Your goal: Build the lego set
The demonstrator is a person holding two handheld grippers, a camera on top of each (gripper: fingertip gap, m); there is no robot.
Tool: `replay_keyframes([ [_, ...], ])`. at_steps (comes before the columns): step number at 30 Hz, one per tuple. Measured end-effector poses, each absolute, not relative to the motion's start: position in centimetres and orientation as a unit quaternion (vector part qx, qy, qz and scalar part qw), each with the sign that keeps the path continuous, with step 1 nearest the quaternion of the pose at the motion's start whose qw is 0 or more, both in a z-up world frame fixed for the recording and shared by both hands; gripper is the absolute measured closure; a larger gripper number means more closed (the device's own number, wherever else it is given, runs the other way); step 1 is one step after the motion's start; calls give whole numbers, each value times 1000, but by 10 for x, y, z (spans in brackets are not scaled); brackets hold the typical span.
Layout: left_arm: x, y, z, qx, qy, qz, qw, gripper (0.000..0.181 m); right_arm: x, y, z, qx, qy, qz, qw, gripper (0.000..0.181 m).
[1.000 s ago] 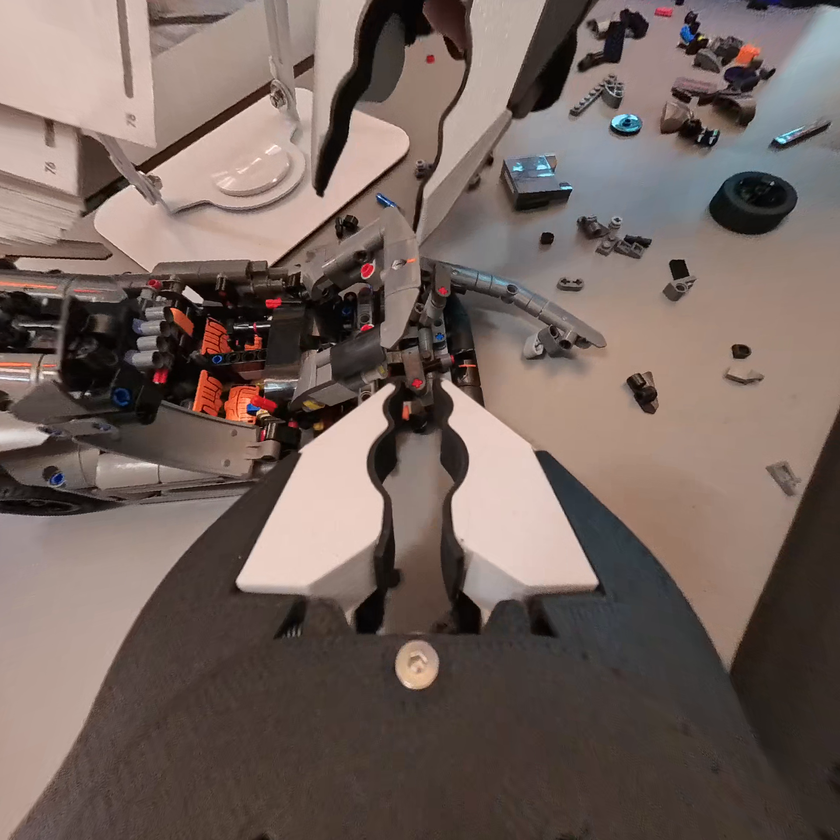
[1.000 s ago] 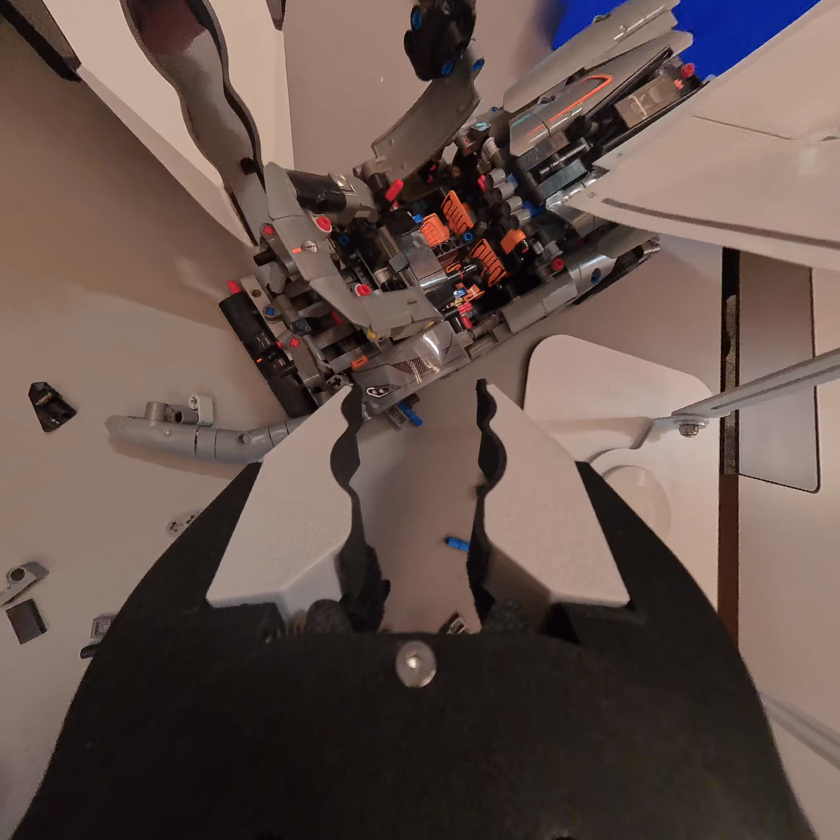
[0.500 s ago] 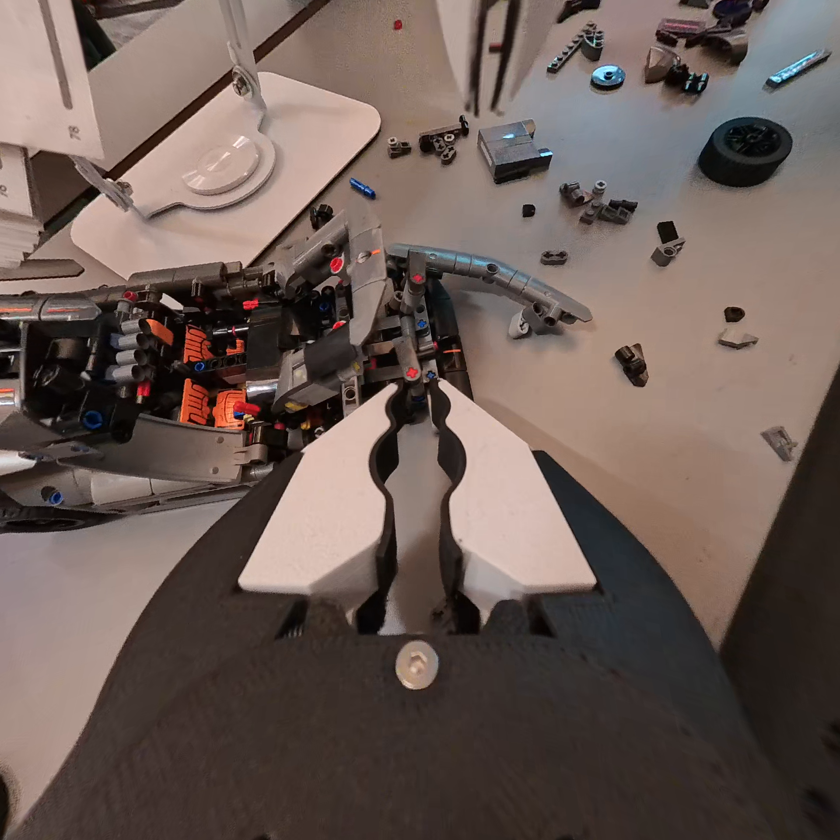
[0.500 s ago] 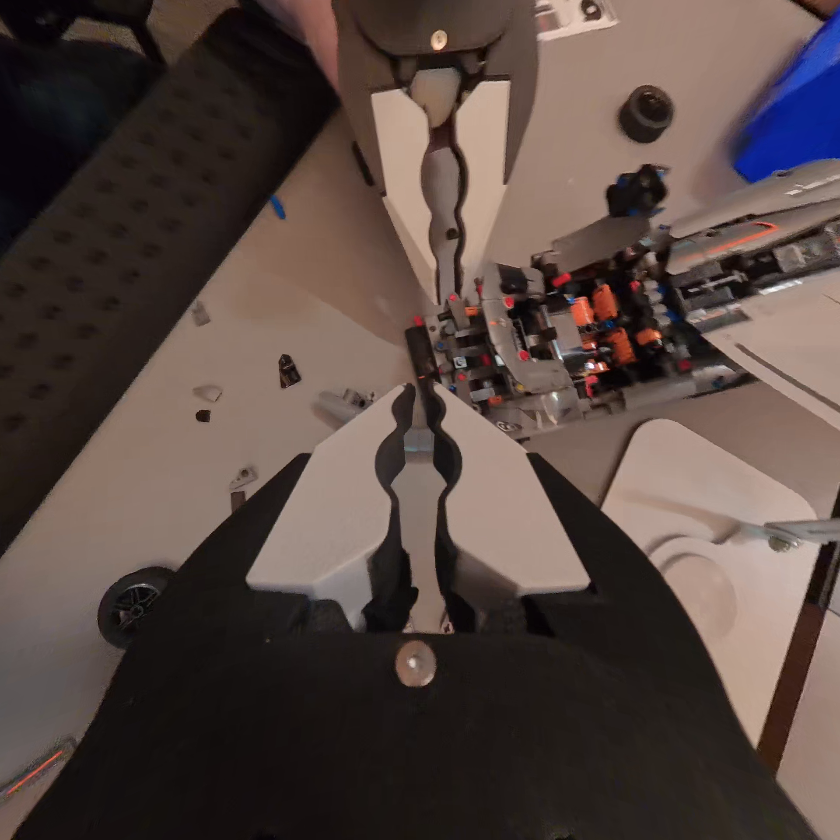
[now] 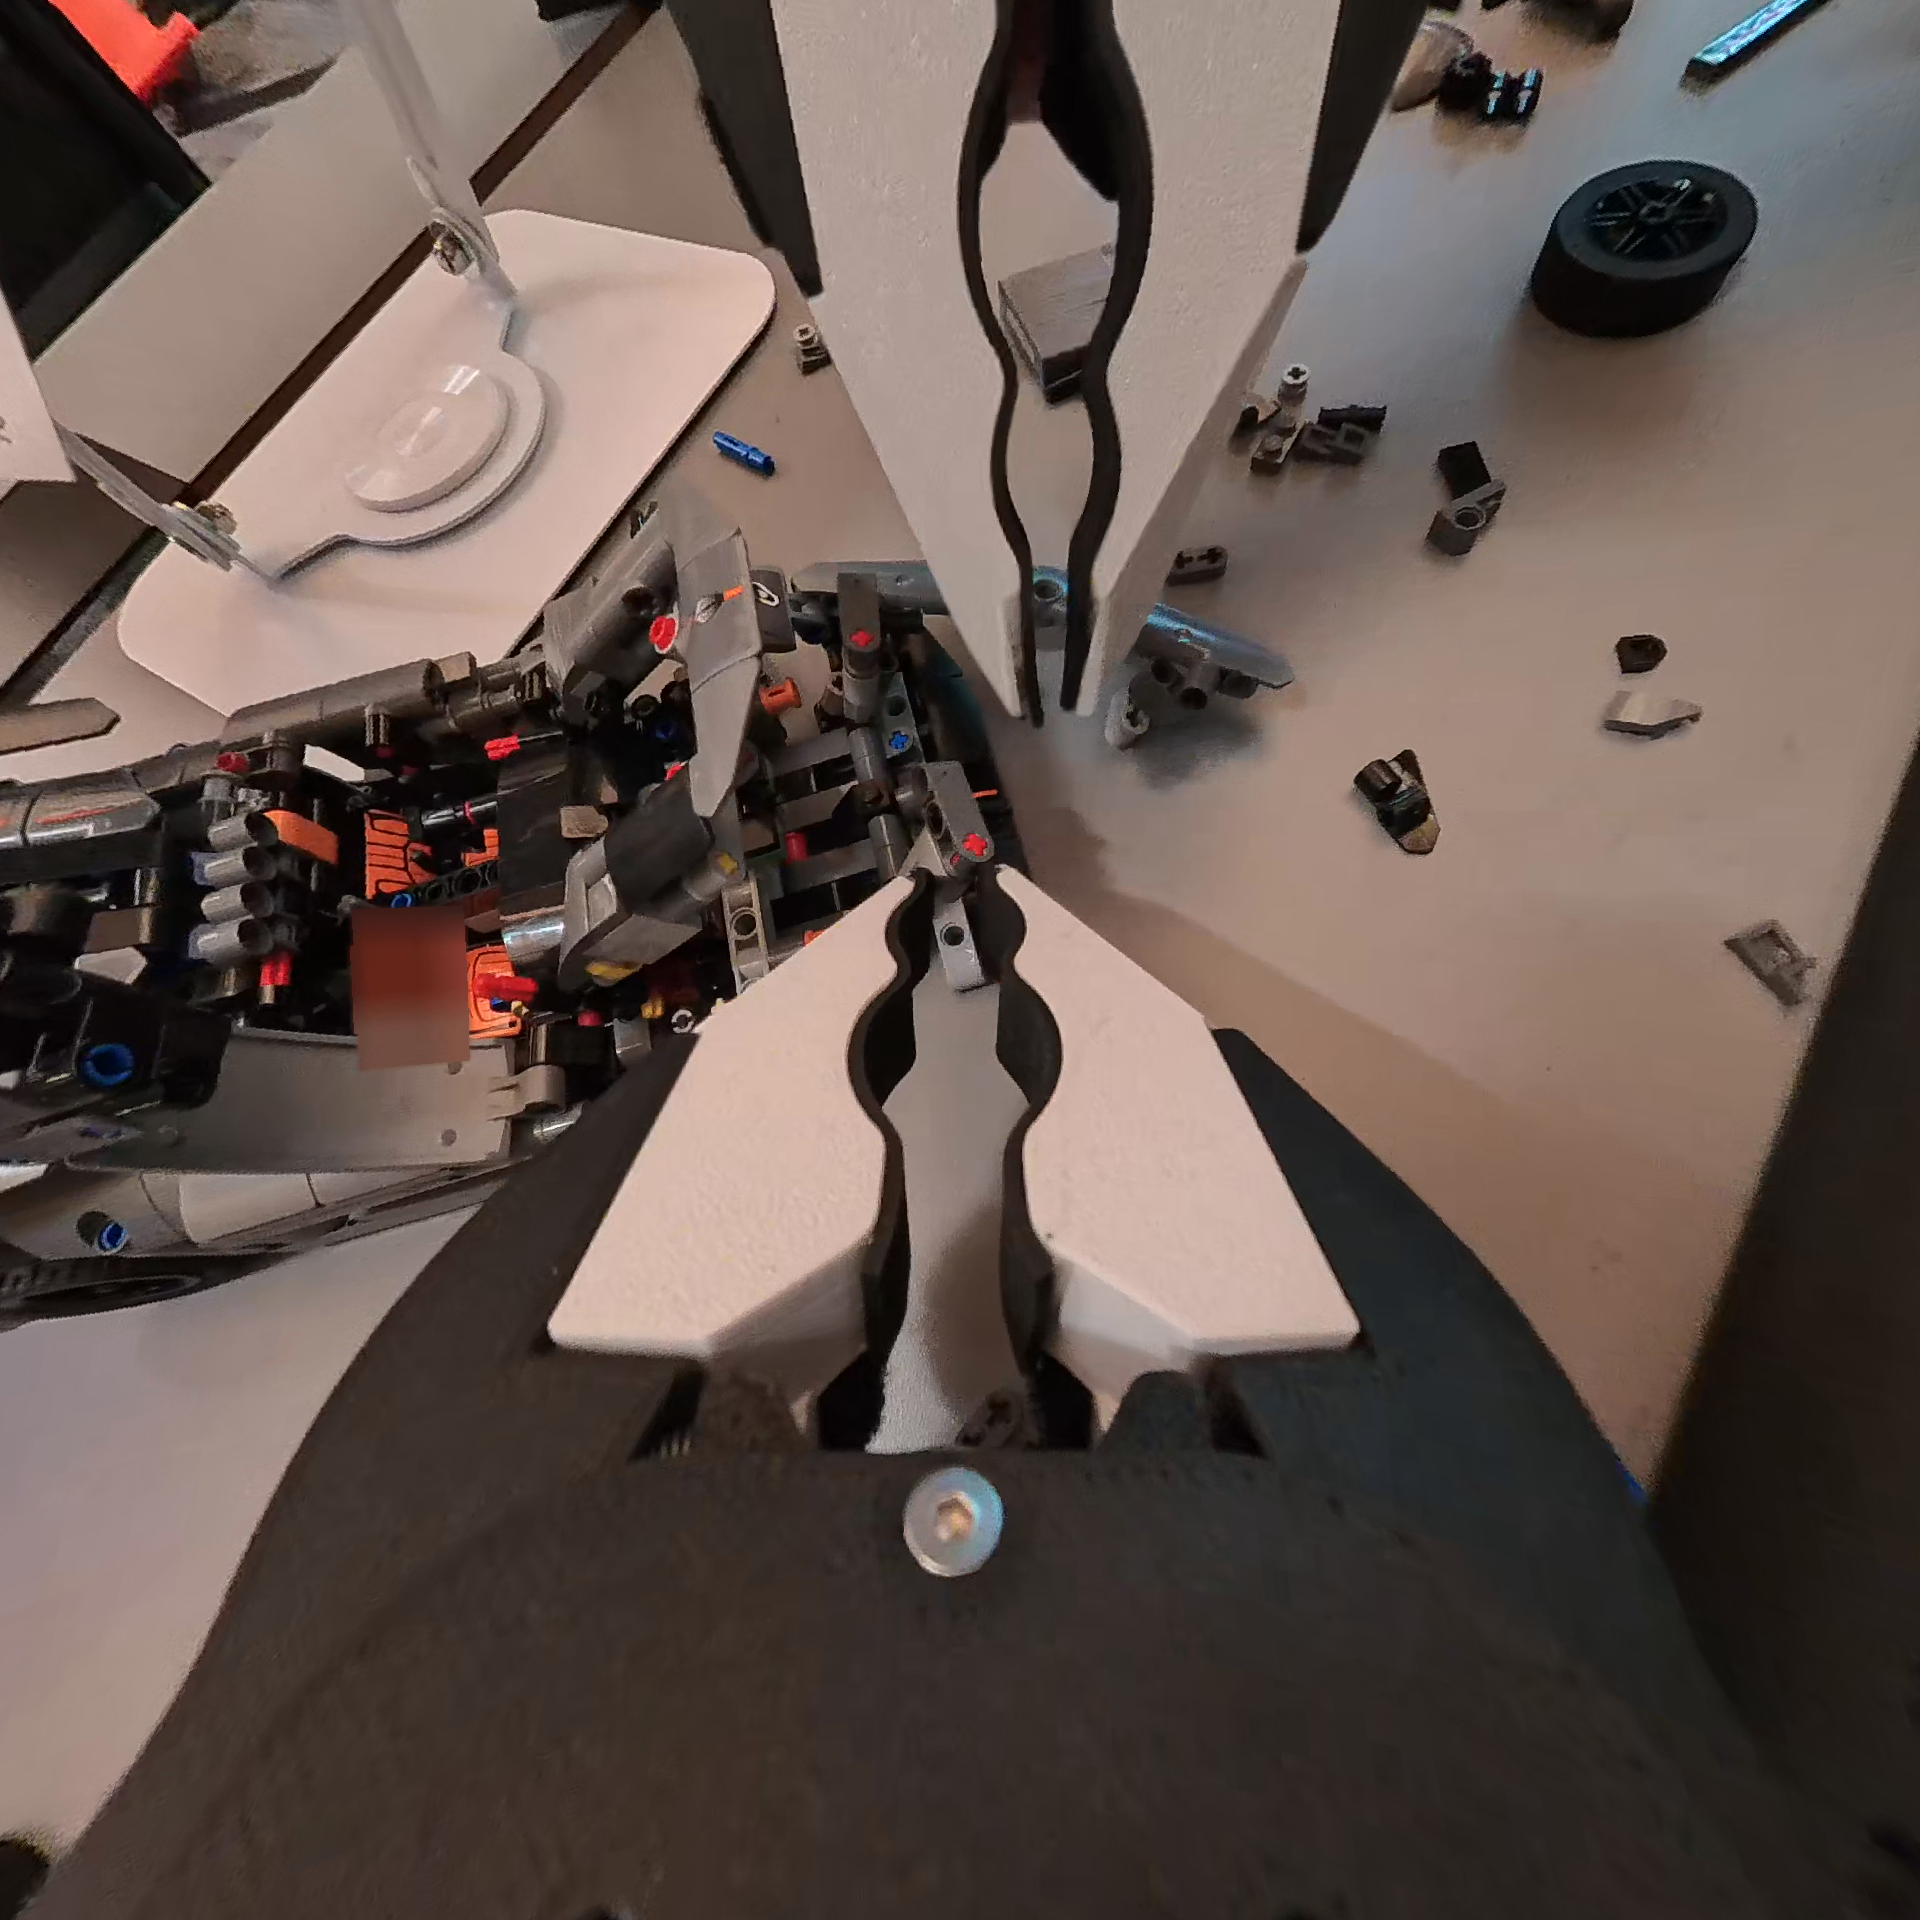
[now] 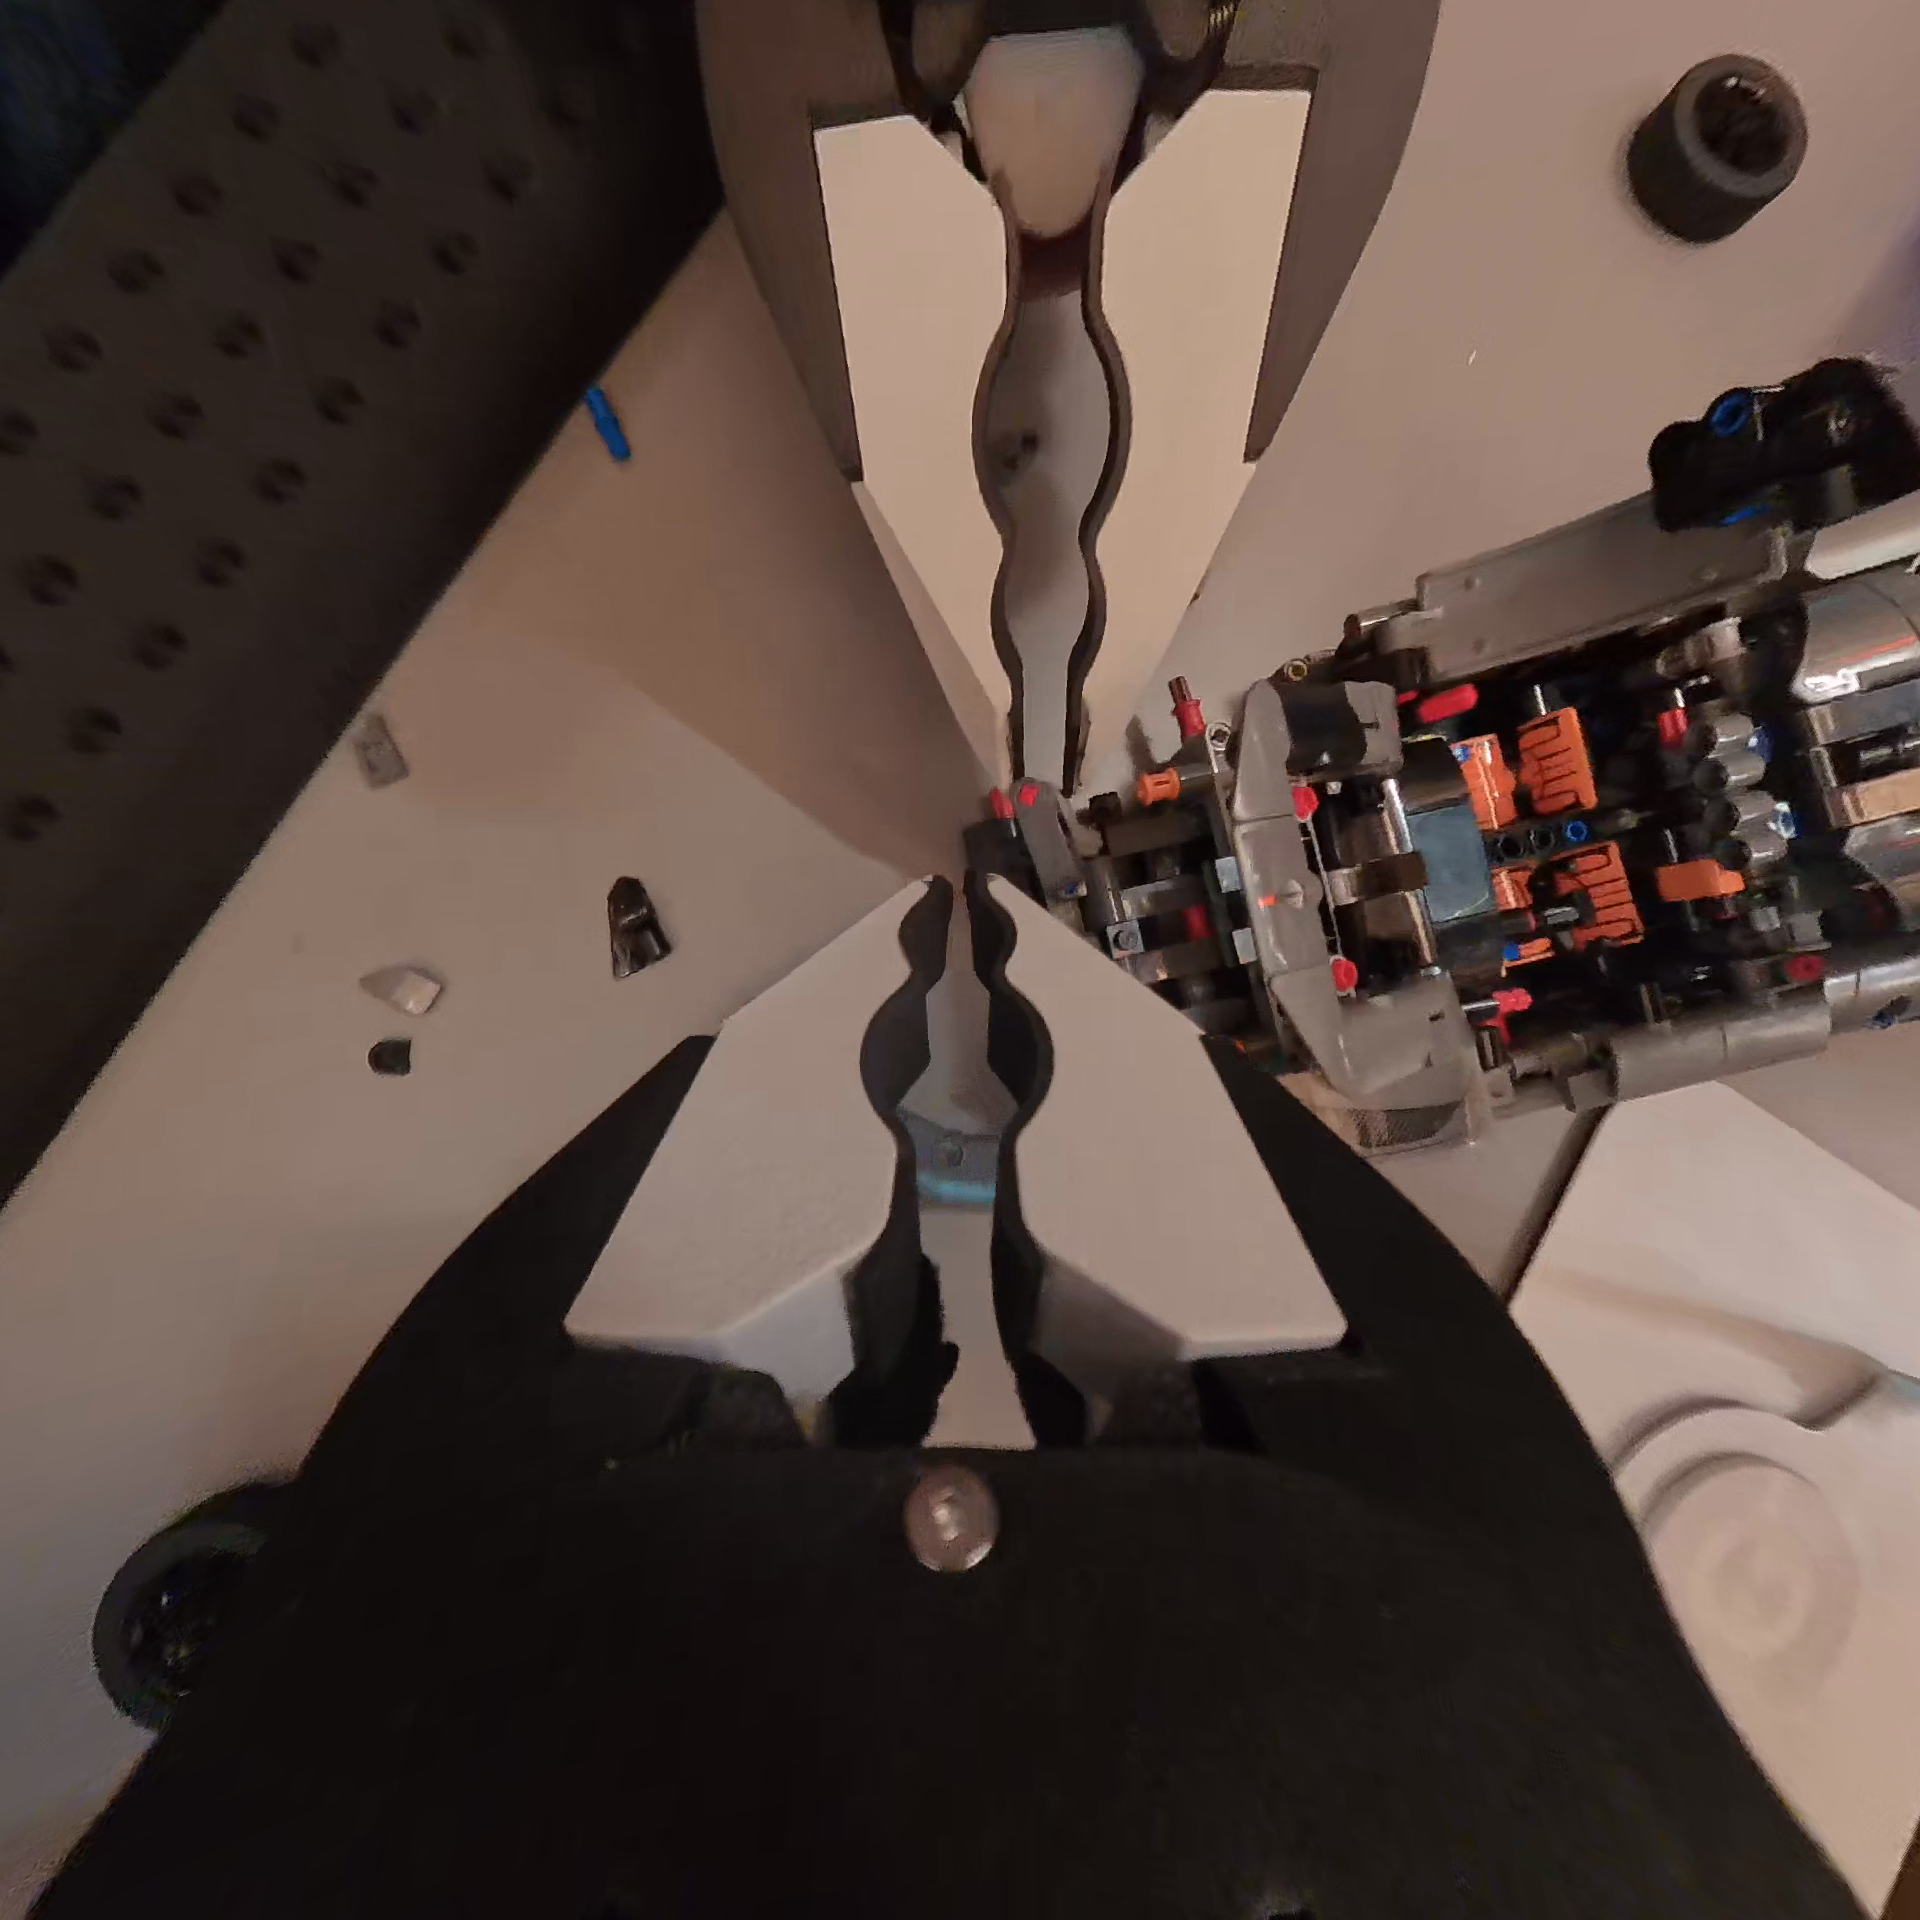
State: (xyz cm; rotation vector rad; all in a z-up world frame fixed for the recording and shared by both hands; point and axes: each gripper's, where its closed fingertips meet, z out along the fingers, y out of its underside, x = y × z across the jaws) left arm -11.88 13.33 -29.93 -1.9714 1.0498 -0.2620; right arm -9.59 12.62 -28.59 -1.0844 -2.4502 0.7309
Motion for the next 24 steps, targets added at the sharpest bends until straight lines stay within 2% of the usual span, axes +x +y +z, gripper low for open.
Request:
replay_keyframes([
  [24,-118,133,-300,-790,419,-109,435,176,-107,143,-300,-398,-869,197,219,181],
])
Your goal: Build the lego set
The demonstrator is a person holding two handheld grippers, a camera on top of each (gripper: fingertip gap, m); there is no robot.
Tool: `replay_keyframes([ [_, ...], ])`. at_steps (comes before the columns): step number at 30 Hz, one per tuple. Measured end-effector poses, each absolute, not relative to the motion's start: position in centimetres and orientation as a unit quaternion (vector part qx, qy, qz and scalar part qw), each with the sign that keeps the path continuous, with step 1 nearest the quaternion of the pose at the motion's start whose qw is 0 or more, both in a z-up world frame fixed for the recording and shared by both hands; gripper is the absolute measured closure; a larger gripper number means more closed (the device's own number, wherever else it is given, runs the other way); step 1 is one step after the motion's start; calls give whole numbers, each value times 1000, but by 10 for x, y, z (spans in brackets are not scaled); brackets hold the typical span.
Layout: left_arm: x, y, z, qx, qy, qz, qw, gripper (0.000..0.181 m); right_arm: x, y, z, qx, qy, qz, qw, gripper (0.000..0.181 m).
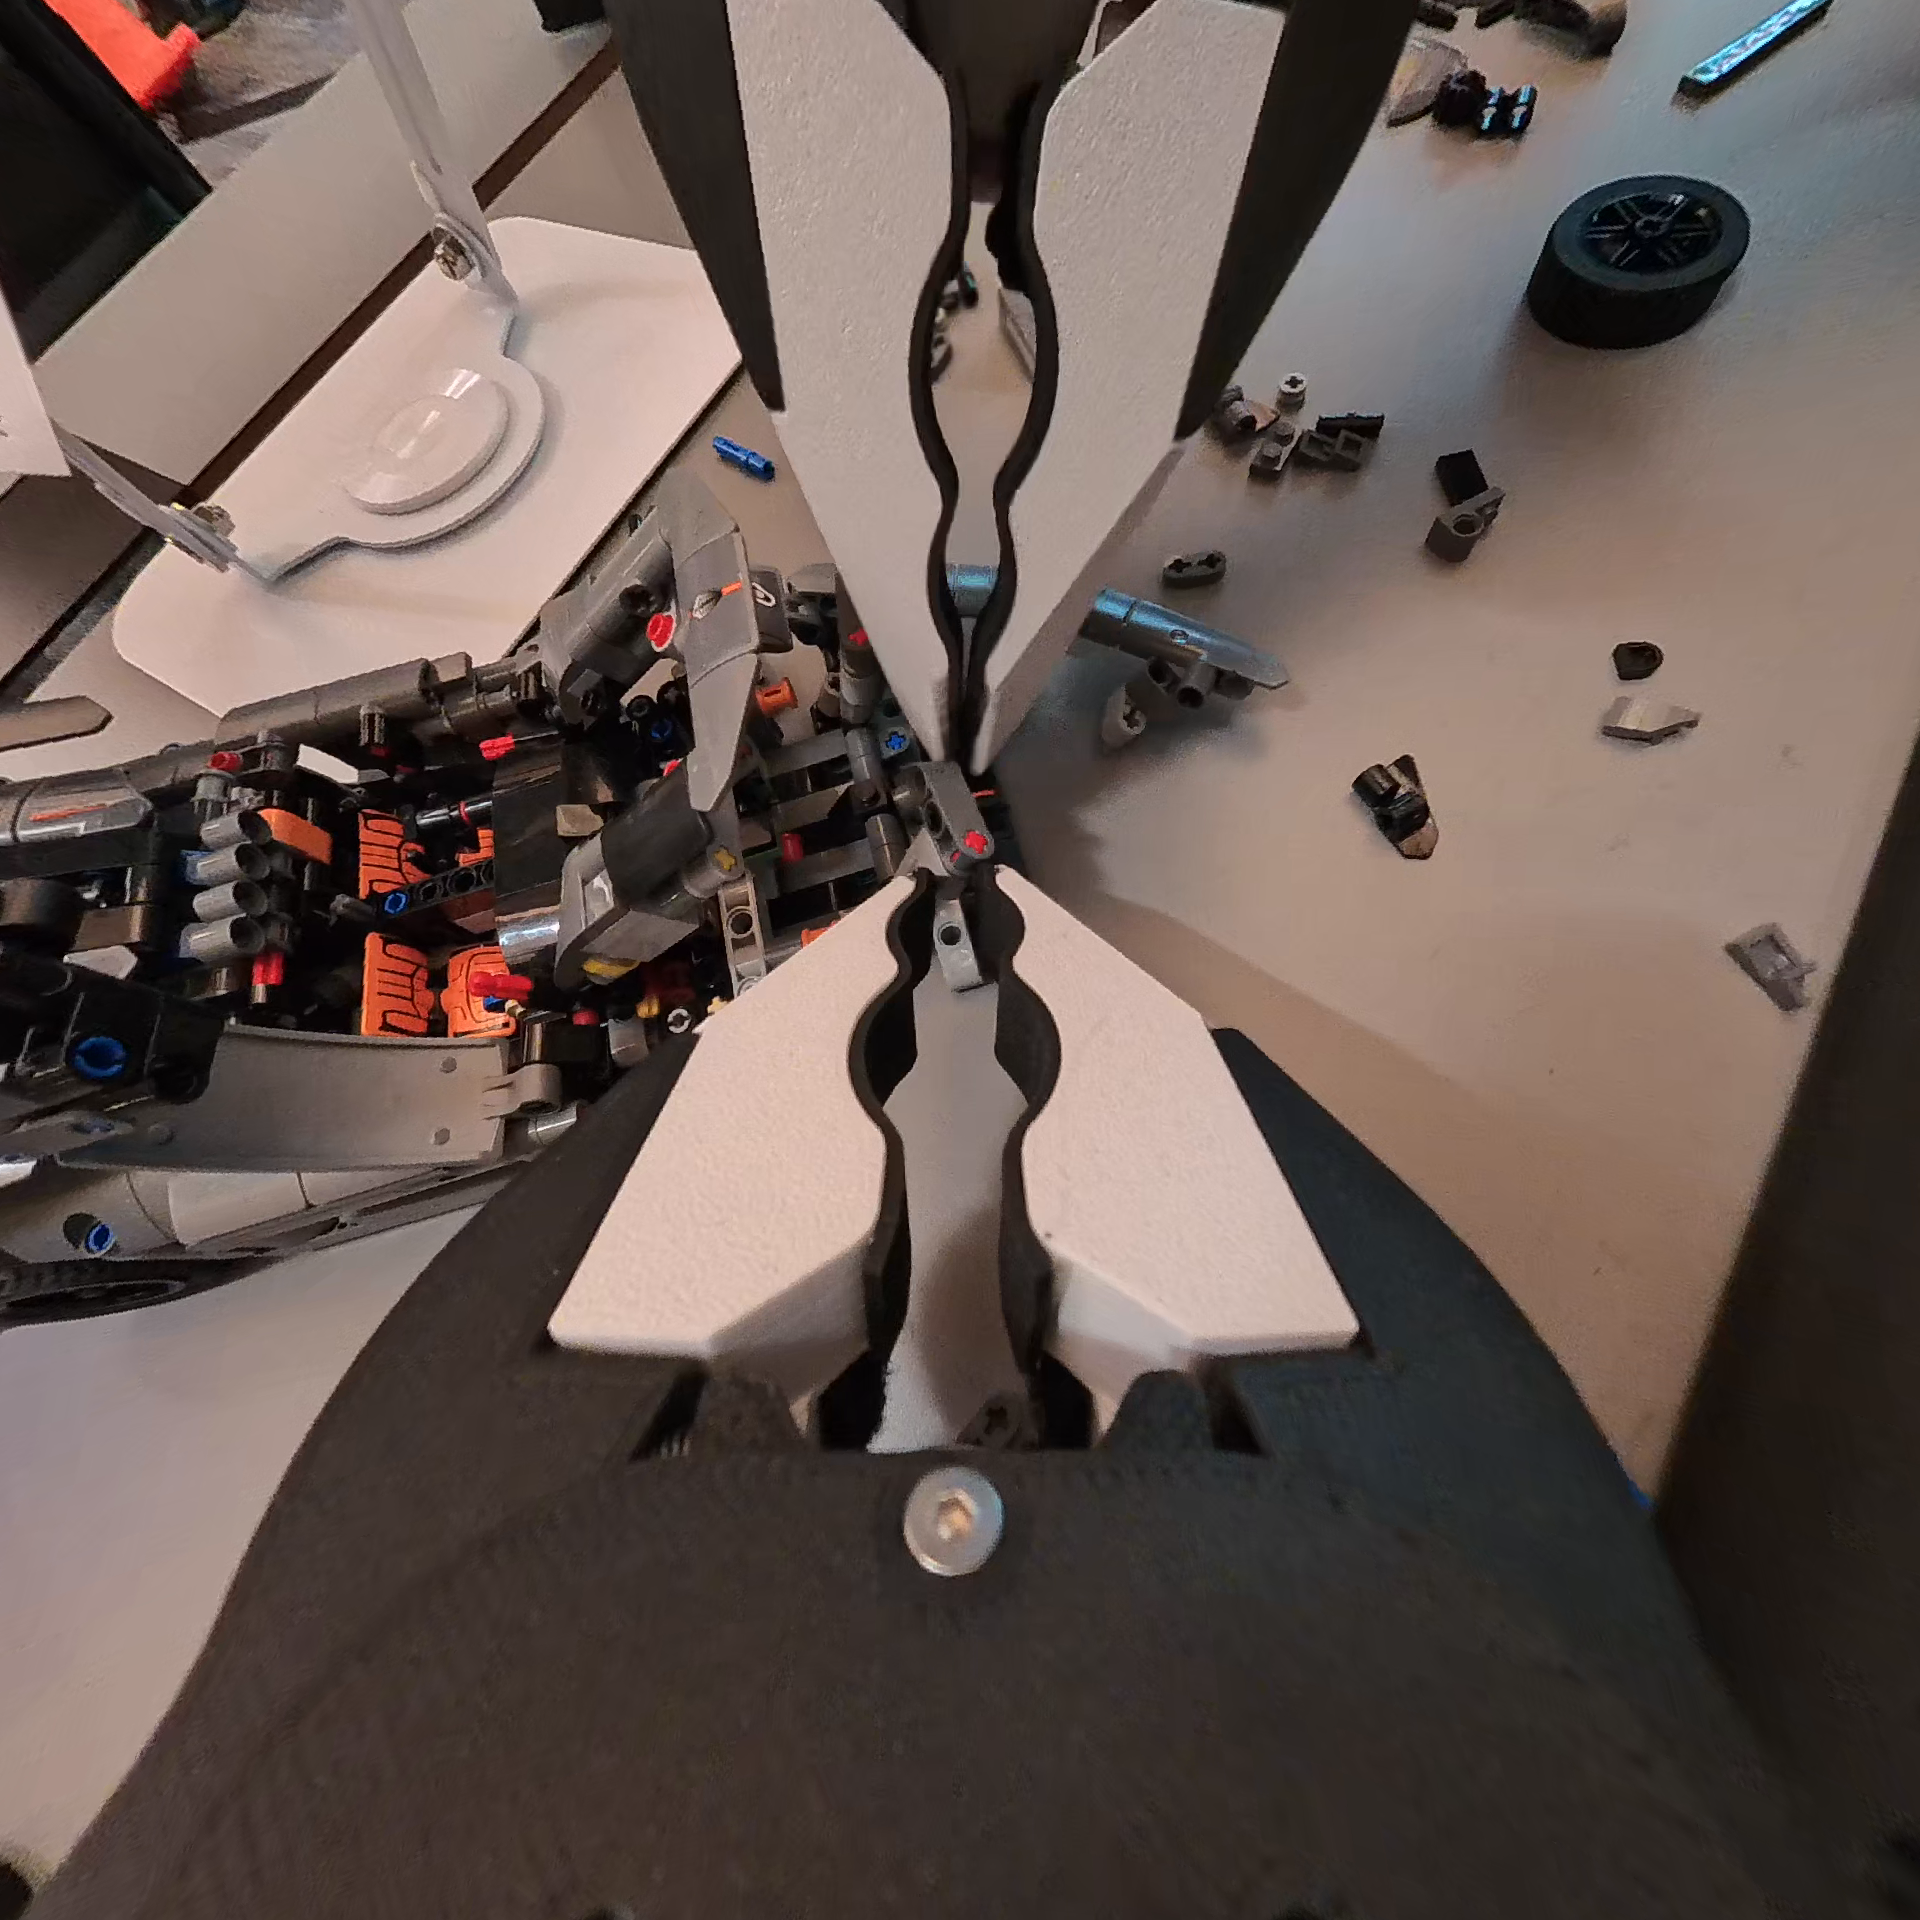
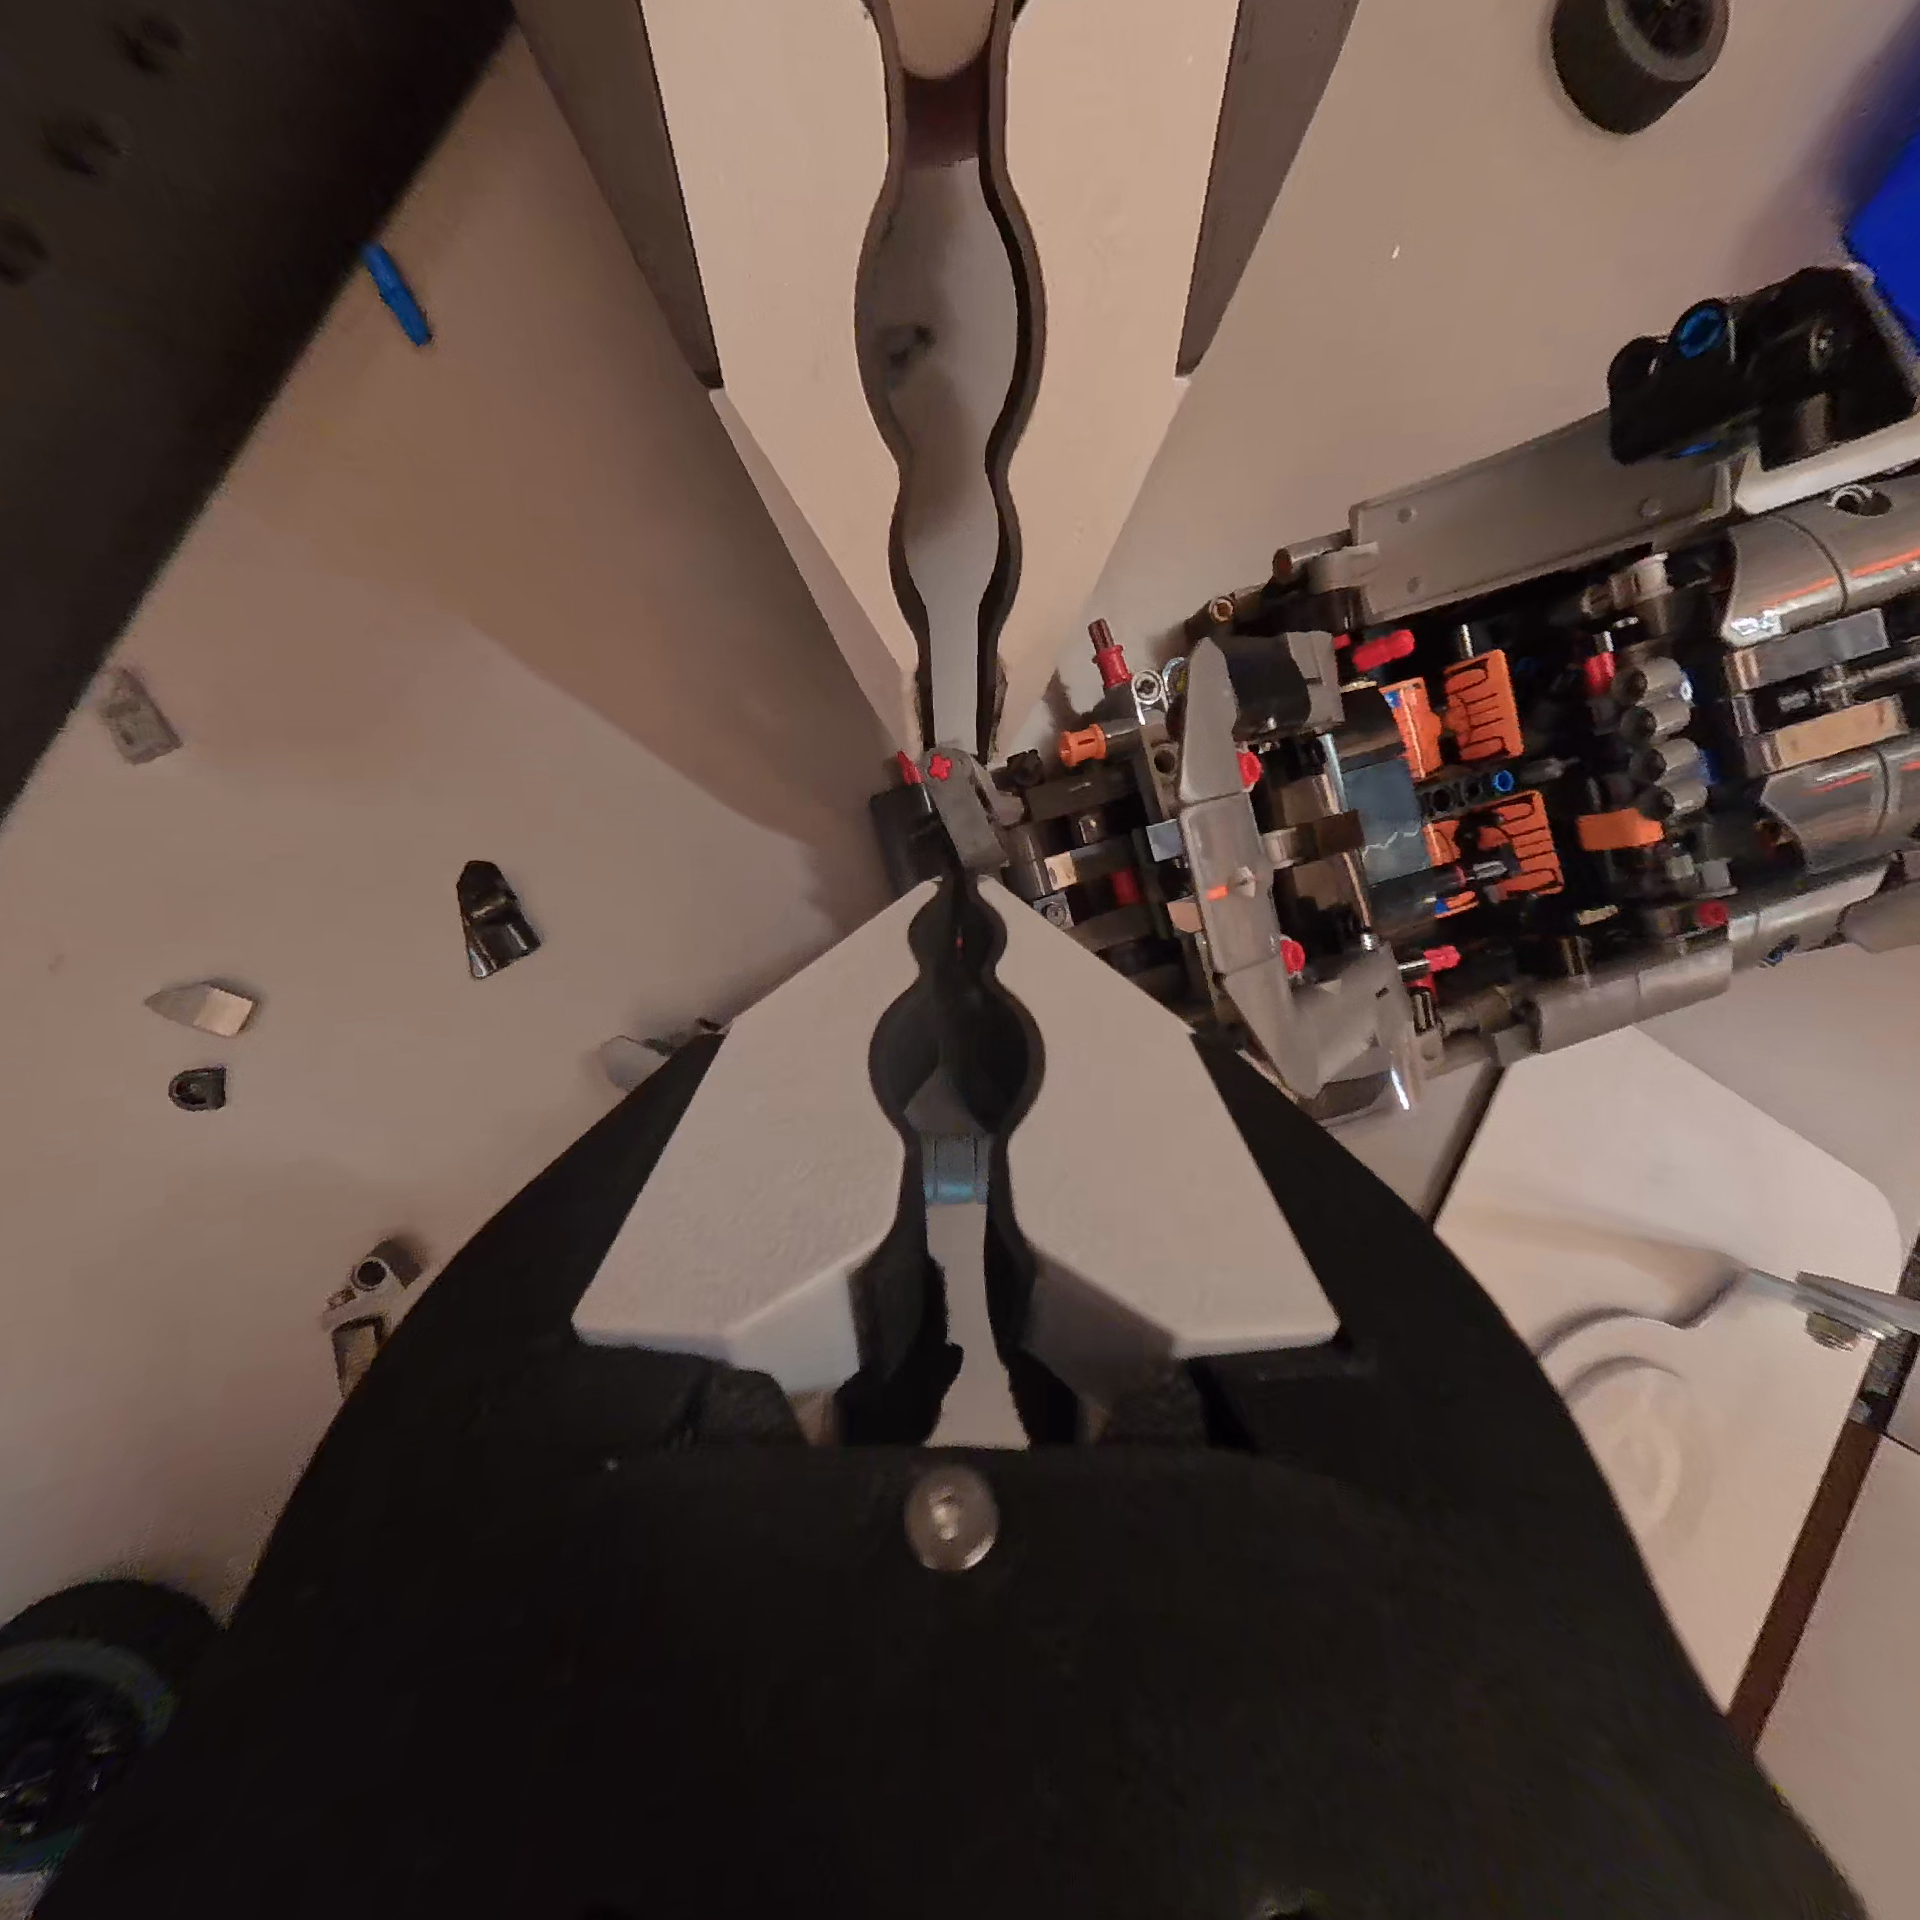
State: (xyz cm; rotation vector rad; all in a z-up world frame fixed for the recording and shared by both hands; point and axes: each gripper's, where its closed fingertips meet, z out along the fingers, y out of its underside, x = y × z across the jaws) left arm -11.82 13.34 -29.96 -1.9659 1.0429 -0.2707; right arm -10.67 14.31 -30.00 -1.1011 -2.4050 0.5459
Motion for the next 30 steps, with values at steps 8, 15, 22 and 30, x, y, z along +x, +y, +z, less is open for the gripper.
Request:
replay_keyframes([
  [8,-118,133,-300,-789,420,-104,436,176,-110,145,-298,-412,-859,205,224,181],
  [15,-113,132,-304,-788,429,-99,431,180,-118,145,-293,-422,-848,212,239,181],
  [22,-113,132,-299,-779,437,-92,439,179,-120,148,-292,-427,-842,219,248,181],
  [30,-116,138,-294,-760,463,-24,456,143,-108,149,-293,-425,-851,220,219,179],
])
